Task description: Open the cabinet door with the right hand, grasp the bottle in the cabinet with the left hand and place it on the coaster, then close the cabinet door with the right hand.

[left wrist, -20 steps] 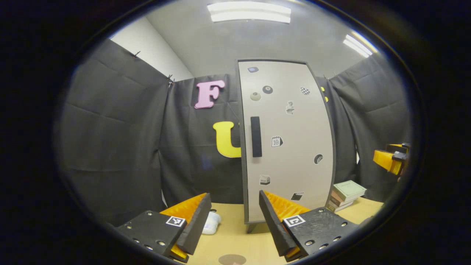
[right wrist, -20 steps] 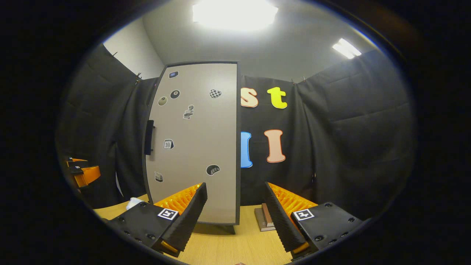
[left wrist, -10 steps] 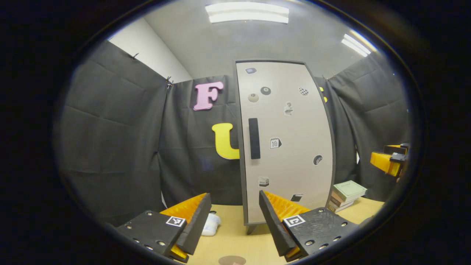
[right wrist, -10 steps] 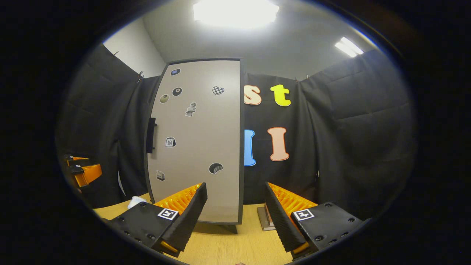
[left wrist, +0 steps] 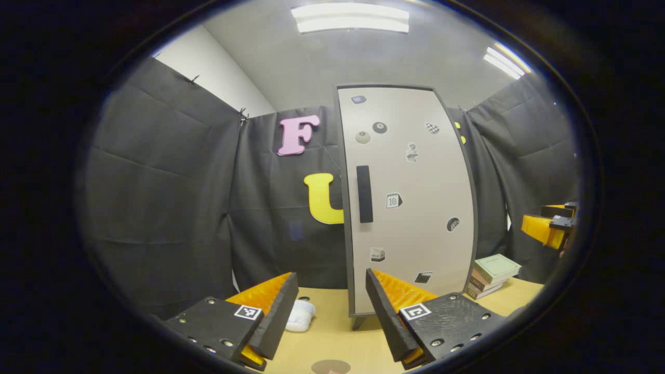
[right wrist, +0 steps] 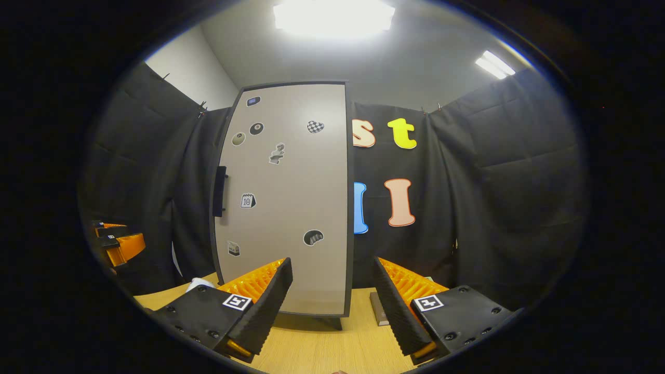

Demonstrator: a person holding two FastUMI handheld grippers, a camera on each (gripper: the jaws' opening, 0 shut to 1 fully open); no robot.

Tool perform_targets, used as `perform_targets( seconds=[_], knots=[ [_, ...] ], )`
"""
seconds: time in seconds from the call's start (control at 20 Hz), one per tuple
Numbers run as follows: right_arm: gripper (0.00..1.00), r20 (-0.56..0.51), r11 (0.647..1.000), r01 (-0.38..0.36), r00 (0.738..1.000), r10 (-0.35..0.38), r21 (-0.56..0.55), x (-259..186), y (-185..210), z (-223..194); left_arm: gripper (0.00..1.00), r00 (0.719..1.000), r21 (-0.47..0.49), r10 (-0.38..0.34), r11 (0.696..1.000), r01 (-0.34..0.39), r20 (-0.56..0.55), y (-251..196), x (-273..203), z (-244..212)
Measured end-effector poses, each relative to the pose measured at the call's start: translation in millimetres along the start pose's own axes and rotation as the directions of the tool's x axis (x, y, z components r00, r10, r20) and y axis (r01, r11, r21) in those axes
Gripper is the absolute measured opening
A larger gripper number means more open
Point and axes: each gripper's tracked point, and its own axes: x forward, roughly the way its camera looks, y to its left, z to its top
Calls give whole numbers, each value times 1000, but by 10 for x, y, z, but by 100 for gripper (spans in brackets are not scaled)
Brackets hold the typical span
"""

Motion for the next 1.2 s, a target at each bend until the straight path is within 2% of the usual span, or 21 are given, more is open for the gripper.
perform_targets(
  seconds=[0.2, 0.45, 0.85, 1.2],
  knots=[
    [97, 11, 999, -38, 999, 38, 13, 97, 174, 78, 79, 999, 12, 34, 999, -34, 2, 173, -65, -2],
    [98, 33, 994, -107, 994, 106, 11, 271, 514, 260, 81, 995, 21, 100, 995, -100, 4, 501, -211, -26],
    [98, 86, 978, -207, 975, 206, 11, 532, 1046, 608, 79, 976, 27, 220, 975, -219, -7, 1124, -503, -92],
    [98, 69, 964, -263, 963, 260, 39, 792, 1470, 730, 80, 960, 32, 280, 960, -280, -16, 1494, -671, -160]
  ],
)
